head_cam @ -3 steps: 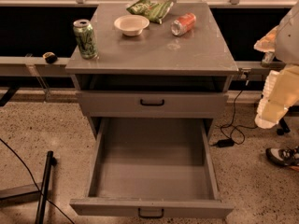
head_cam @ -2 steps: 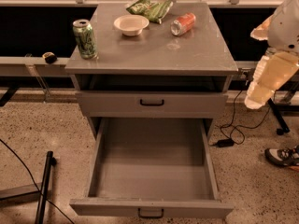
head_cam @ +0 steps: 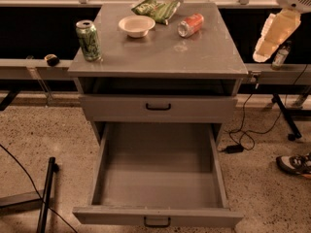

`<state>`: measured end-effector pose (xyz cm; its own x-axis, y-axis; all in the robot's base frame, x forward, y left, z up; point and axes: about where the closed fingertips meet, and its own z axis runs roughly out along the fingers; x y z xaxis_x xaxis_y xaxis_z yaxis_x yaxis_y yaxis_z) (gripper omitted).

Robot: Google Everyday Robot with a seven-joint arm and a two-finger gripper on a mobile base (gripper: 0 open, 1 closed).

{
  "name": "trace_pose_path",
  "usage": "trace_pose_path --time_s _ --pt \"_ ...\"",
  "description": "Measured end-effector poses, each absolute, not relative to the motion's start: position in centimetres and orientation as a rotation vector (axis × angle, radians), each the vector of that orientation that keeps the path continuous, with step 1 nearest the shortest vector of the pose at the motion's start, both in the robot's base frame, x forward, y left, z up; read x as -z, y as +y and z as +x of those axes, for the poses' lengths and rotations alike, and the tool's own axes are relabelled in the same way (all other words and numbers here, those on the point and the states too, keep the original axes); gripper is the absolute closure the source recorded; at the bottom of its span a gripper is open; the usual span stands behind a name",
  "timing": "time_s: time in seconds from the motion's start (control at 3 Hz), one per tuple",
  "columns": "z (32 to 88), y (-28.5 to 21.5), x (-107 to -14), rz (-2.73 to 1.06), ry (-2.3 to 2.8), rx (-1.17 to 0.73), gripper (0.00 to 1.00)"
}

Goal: Place coke can into middle drawer

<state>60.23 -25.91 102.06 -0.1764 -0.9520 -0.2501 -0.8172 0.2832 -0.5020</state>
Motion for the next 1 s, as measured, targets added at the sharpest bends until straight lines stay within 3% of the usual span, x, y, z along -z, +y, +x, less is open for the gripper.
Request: trace_pose_path --time_s 0.67,1.0 --pt "61.3 -25.3 -103.0 -1.600 1.980 0.359 0.00" --pt "65.2 -24.4 -104.4 -1.736 1.748 0.512 0.00"
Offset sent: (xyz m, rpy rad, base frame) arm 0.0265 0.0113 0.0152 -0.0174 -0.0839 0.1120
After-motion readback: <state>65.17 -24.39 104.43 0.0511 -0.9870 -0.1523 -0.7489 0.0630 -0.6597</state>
